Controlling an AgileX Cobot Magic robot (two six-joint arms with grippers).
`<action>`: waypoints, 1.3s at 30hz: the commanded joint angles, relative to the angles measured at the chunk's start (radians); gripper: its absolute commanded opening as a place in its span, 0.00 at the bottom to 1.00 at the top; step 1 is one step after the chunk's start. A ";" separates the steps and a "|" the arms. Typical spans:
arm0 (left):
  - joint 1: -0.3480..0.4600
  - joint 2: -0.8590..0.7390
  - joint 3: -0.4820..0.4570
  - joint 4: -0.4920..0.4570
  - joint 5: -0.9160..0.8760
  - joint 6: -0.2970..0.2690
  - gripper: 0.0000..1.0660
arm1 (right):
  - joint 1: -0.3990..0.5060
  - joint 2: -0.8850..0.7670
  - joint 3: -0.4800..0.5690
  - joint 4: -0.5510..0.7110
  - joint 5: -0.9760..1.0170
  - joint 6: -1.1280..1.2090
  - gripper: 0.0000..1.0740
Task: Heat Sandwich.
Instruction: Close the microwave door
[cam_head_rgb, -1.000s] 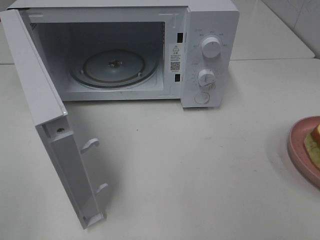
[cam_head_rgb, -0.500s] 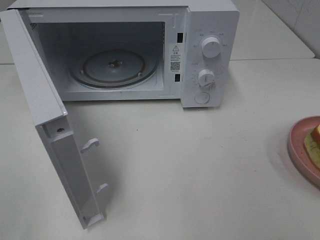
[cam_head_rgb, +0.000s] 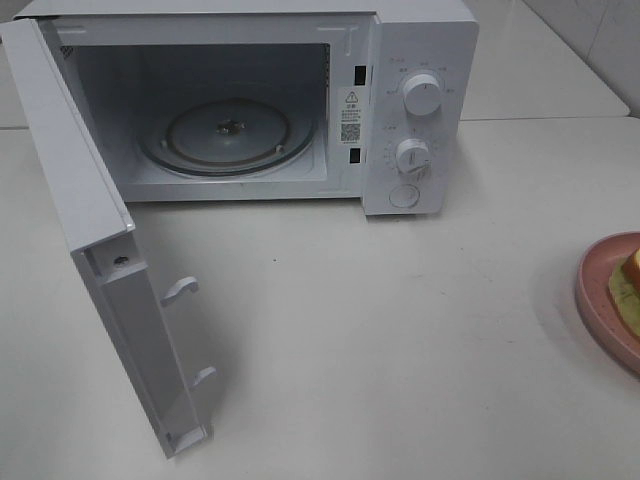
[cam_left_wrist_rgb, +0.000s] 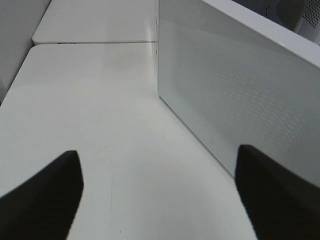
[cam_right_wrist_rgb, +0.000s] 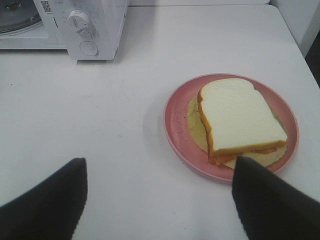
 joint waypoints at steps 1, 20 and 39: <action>0.005 0.030 0.013 -0.004 -0.080 0.001 0.53 | -0.009 -0.026 0.002 0.002 -0.008 -0.011 0.71; 0.005 0.385 0.241 0.015 -0.826 0.048 0.00 | -0.009 -0.026 0.002 0.002 -0.008 -0.011 0.71; 0.004 0.897 0.328 0.295 -1.492 -0.108 0.00 | -0.009 -0.026 0.002 0.002 -0.008 -0.011 0.71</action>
